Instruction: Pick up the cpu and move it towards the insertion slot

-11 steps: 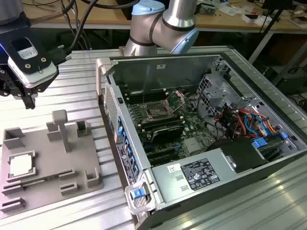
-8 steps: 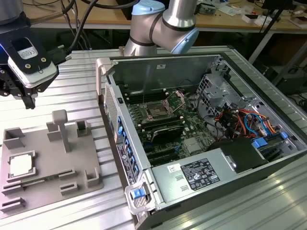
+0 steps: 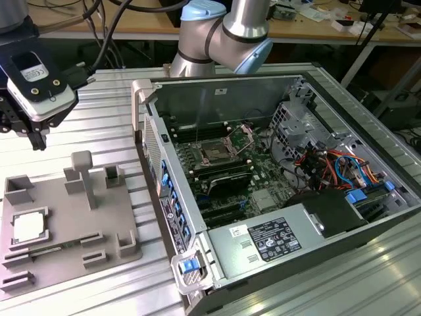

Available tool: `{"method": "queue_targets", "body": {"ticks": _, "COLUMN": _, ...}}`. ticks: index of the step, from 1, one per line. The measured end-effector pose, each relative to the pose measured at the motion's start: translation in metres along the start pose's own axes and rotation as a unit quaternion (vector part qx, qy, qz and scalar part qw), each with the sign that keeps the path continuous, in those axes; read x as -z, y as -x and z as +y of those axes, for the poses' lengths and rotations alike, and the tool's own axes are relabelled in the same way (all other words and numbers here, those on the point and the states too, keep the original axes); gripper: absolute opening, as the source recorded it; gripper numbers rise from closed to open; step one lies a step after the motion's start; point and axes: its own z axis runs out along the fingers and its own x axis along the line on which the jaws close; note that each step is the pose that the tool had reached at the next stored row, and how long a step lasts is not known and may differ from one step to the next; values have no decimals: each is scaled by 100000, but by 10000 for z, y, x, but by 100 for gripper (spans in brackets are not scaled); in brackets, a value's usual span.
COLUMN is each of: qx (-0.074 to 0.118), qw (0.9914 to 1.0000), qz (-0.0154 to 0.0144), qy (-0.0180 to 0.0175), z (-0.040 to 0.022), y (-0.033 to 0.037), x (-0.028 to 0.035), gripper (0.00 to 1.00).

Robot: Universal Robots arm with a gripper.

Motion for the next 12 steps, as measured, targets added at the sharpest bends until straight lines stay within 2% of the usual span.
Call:
{"method": "queue_targets", "body": {"ticks": 5, "qx": -1, "qw": 100000, "qz": -1, "qy": 4, "z": -6, "y": -27, "x": -1, "gripper": 11}}
{"method": "queue_targets", "body": {"ticks": 12, "qx": 0, "qw": 100000, "qz": 0, "qy": 2, "z": -6, "y": -30, "x": -1, "gripper": 11}}
